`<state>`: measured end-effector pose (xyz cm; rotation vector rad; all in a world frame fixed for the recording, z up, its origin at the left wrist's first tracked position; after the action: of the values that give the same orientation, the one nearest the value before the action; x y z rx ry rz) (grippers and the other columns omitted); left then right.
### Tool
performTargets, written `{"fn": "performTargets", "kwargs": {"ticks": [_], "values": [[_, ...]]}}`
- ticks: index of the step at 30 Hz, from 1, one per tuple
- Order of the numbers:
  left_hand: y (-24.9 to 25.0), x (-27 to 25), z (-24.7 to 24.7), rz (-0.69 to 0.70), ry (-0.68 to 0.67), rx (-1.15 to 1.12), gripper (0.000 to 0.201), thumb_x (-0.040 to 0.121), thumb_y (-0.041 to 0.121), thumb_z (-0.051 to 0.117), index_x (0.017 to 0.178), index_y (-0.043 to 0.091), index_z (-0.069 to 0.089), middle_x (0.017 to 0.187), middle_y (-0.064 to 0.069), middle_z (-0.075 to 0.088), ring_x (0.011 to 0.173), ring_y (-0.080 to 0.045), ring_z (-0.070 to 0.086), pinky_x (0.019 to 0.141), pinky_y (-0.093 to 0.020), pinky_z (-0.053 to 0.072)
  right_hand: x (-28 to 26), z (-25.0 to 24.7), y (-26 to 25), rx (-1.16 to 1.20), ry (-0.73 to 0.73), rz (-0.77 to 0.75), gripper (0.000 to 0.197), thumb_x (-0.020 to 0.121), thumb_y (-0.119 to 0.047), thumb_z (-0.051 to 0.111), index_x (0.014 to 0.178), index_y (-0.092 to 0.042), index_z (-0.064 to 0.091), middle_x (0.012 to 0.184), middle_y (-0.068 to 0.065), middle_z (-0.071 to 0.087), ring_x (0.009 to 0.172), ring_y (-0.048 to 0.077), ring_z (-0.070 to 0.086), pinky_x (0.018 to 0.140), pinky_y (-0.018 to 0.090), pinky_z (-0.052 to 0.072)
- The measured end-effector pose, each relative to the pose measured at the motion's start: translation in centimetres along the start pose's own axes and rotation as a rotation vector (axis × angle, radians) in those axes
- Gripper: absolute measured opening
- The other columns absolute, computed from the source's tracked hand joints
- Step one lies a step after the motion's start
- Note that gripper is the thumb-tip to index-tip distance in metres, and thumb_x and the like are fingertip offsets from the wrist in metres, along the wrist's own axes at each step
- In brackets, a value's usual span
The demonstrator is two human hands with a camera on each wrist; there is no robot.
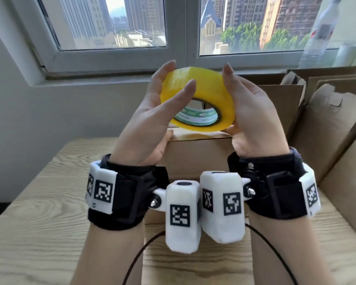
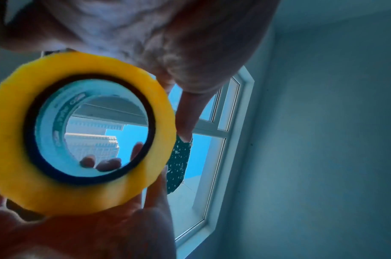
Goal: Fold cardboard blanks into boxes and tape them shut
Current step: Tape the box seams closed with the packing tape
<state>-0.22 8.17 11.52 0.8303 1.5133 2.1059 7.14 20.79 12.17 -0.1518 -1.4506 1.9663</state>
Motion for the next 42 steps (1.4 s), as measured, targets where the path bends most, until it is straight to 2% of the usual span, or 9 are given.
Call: {"fn": "performTargets", "kwargs": {"ticks": [4, 8, 15, 19, 25, 29, 32, 36, 42], "values": [[-0.1, 0.2, -0.9, -0.055, 0.103, -0.013, 0.076, 0.074, 0.038, 0.068, 0.144, 0.039, 0.039, 0.127, 0.011, 0.062, 0.115, -0.014, 0.063, 0.091, -0.049, 0.051, -0.2, 0.7, 0.6, -0.180, -0.116, 0.052, 0.011, 0.093, -0.018, 0.063, 0.088, -0.017, 0.072, 0.077, -0.002, 0.071, 0.072, 0.014, 0.069, 0.064, 0.027, 0.054], [-0.6, 0.7, -1.7, -0.153, 0.123, -0.076, 0.075, 0.079, 0.042, 0.066, 0.146, 0.026, 0.036, 0.138, -0.003, 0.055, 0.118, -0.022, 0.060, 0.069, -0.045, 0.059, 0.0, 0.2, 0.7, -0.193, -0.103, 0.096, 0.019, 0.091, -0.010, 0.059, 0.089, -0.021, 0.075, 0.080, -0.003, 0.071, 0.073, 0.015, 0.065, 0.073, 0.033, 0.051], [-1.2, 1.1, -1.8, -0.198, 0.072, -0.122, 0.062, 0.092, 0.046, 0.058, 0.144, 0.015, 0.042, 0.135, -0.011, 0.060, 0.117, -0.032, 0.063, 0.081, -0.050, 0.058, 0.0, 0.2, 0.4, -0.157, -0.088, 0.033, 0.021, 0.090, -0.006, 0.061, 0.088, -0.020, 0.075, 0.089, 0.002, 0.073, 0.086, 0.020, 0.067, 0.073, 0.033, 0.054], [-1.2, 1.2, -1.4, -0.185, 0.106, -0.105, 0.057, 0.096, 0.043, 0.053, 0.143, 0.016, 0.041, 0.130, -0.009, 0.063, 0.111, -0.026, 0.067, 0.074, -0.045, 0.060, 0.0, 0.7, 0.7, -0.159, -0.061, 0.018, 0.016, 0.092, -0.006, 0.060, 0.092, -0.016, 0.073, 0.092, 0.009, 0.071, 0.079, 0.019, 0.068, 0.064, 0.030, 0.056], [-1.0, 1.0, -1.6, -0.185, 0.098, -0.049, 0.048, 0.097, 0.040, 0.052, 0.141, 0.020, 0.046, 0.128, -0.010, 0.062, 0.112, -0.031, 0.065, 0.077, -0.057, 0.057, 0.1, 0.7, 0.8, -0.211, -0.050, 0.010, 0.017, 0.091, -0.009, 0.062, 0.079, -0.019, 0.071, 0.088, 0.007, 0.067, 0.084, 0.020, 0.064, 0.075, 0.033, 0.054], [-0.5, 0.8, -1.5, -0.135, 0.102, 0.031, 0.042, 0.099, 0.033, 0.050, 0.138, 0.017, 0.051, 0.108, 0.000, 0.068, 0.104, -0.020, 0.067, 0.077, -0.035, 0.059, -0.2, 0.6, 1.1, -0.221, -0.040, -0.001, 0.015, 0.087, -0.013, 0.064, 0.074, -0.018, 0.071, 0.083, 0.007, 0.065, 0.081, 0.022, 0.063, 0.072, 0.033, 0.051], [-0.2, 0.4, -1.2, -0.070, 0.099, 0.076, 0.037, 0.100, 0.023, 0.049, 0.136, 0.013, 0.054, 0.096, 0.002, 0.067, 0.085, -0.010, 0.066, 0.062, -0.016, 0.054, -0.4, 0.5, 1.3, -0.257, -0.016, 0.027, 0.010, 0.083, -0.018, 0.068, 0.075, -0.015, 0.073, 0.081, 0.007, 0.067, 0.078, 0.021, 0.065, 0.070, 0.033, 0.051], [-0.1, -0.5, -1.5, -0.012, 0.131, 0.139, 0.046, 0.099, 0.017, 0.052, 0.144, 0.013, 0.045, 0.124, -0.003, 0.064, 0.102, -0.011, 0.064, 0.088, -0.027, 0.053, -1.0, 1.0, 0.5, -0.425, -0.015, 0.020, 0.041, 0.076, -0.033, 0.071, 0.084, 0.008, 0.069, 0.074, 0.011, 0.056, 0.071, 0.020, 0.054, 0.068, 0.034, 0.042], [1.4, -0.7, -1.3, -0.003, 0.065, 0.395, 0.052, 0.098, 0.017, 0.056, 0.147, 0.014, 0.042, 0.144, -0.003, 0.051, 0.125, -0.011, 0.052, 0.095, -0.019, 0.042, -2.2, 2.3, -0.7, -0.570, 0.026, 0.069, 0.031, 0.065, -0.047, 0.066, 0.079, -0.020, 0.062, 0.073, 0.005, 0.044, 0.067, 0.018, 0.043, 0.065, 0.035, 0.034]]}}
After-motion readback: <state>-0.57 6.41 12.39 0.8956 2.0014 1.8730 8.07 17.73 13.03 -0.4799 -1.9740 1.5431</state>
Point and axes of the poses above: each hand's wrist, its own x-axis towards the middle knuckle, its own z-axis out of the palm, y = z × x, the point moved 4 cm from there along x, towards the middle knuckle
